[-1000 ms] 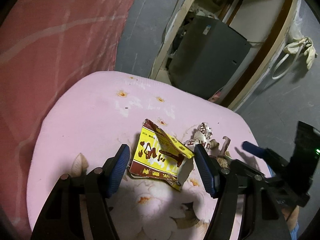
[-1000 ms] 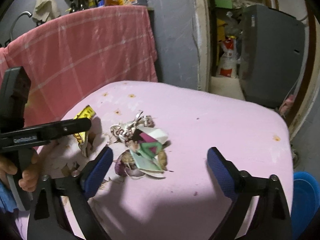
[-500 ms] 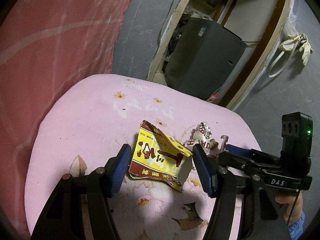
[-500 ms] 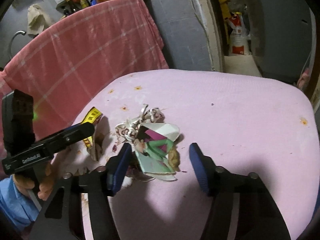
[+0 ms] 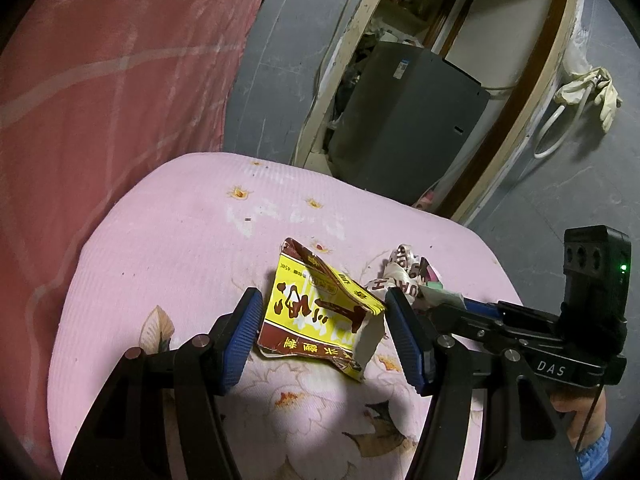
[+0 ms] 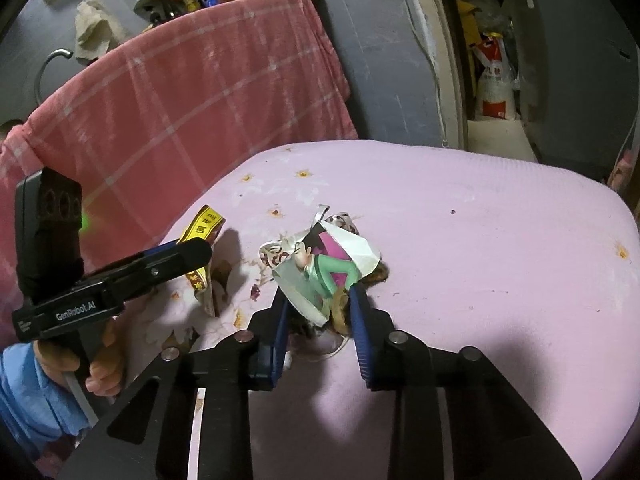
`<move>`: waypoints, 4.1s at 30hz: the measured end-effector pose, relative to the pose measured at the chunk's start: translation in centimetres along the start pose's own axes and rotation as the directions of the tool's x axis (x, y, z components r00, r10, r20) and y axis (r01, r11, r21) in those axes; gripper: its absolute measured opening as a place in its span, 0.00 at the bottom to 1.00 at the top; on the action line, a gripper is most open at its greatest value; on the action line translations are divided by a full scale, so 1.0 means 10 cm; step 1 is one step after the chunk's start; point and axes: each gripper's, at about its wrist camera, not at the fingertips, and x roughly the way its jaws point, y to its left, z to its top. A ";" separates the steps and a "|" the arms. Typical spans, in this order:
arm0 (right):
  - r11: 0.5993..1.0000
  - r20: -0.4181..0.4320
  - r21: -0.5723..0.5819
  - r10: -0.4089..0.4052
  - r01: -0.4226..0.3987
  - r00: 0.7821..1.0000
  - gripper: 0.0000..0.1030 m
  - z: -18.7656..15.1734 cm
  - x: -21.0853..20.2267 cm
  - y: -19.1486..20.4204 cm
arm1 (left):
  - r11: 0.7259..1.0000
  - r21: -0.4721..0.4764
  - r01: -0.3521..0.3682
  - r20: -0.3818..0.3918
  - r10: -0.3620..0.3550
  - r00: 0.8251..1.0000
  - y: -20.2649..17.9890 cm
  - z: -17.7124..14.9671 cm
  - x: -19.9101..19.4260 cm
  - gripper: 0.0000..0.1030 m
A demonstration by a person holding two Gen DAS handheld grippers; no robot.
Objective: Collect trash
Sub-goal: 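Grasp the yellow snack bag with the left tool while the right tool grasps a green-pink wrapper, then lift both wrappers, carry them over the blue basin and open both tools, then move both tools back over the remaining scraps on the table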
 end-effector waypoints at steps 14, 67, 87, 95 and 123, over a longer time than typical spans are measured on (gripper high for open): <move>0.997 0.045 -0.053 -0.046 0.049 0.998 0.14 -0.04 -0.05 0.12 | 1.000 -0.015 0.016 0.004 -0.016 1.000 0.03 0.02 -0.01 0.55; 0.867 0.694 0.064 -0.394 0.495 0.602 0.08 -0.53 -2.50 -0.08 | 0.939 0.268 0.215 0.364 -0.305 0.880 -2.05 0.06 -0.54 0.52; 0.820 0.521 0.279 -0.566 0.500 0.638 0.09 -1.06 -2.88 -1.08 | 0.885 0.305 0.351 0.054 -0.385 0.922 -3.13 -0.24 0.38 0.53; 0.803 0.449 0.345 -0.596 0.486 0.666 0.10 -1.16 -2.82 -1.34 | 0.894 0.239 0.380 -0.038 -0.382 0.923 -3.15 -0.32 0.71 0.53; 0.795 0.490 0.381 -0.607 0.472 0.626 0.45 -1.14 -2.88 -1.30 | 0.931 0.262 0.253 0.088 -0.285 0.955 -2.83 -0.16 0.44 0.70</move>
